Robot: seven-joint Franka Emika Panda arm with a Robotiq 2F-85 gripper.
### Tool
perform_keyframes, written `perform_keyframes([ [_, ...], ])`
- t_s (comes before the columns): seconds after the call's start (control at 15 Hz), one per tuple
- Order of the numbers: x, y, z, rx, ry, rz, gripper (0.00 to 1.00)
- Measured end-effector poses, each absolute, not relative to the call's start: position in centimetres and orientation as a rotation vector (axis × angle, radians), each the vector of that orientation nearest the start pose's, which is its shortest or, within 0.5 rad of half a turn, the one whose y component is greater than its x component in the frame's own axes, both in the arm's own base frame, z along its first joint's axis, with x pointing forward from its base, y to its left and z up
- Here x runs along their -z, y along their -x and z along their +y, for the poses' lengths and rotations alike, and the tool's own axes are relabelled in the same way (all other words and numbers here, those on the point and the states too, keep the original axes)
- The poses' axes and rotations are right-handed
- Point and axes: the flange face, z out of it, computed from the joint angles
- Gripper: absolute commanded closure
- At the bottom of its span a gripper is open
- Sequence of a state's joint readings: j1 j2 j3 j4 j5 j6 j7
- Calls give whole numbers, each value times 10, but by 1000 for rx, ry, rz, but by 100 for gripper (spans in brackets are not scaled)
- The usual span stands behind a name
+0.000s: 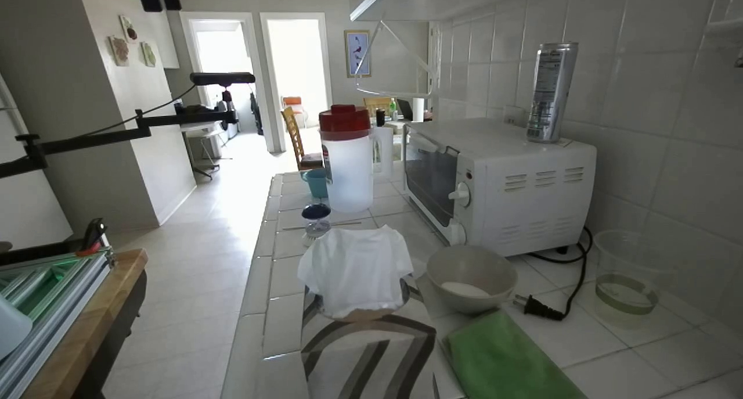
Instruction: Wipe the cabinet door with the white cloth
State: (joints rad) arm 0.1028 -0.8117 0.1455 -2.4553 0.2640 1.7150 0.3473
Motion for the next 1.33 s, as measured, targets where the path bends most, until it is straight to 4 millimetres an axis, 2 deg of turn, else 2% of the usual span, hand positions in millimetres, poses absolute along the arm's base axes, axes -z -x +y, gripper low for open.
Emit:
perform_keyframes([
  [0.13, -539, -307, 67, -15, 2980, 433, 0],
  [0.27, -522, -313, 26, -51, 2925, 605, 0],
  [0.4, -513, -317, 3, -40, 2852, 740, 0],
  [0.67, -499, -325, -11, 78, 2774, 888, 0],
  [1.13, -496, -325, -11, 77, 2777, 892, 0],
  [1.33, -472, -333, -23, 42, 2789, 947, 0],
])
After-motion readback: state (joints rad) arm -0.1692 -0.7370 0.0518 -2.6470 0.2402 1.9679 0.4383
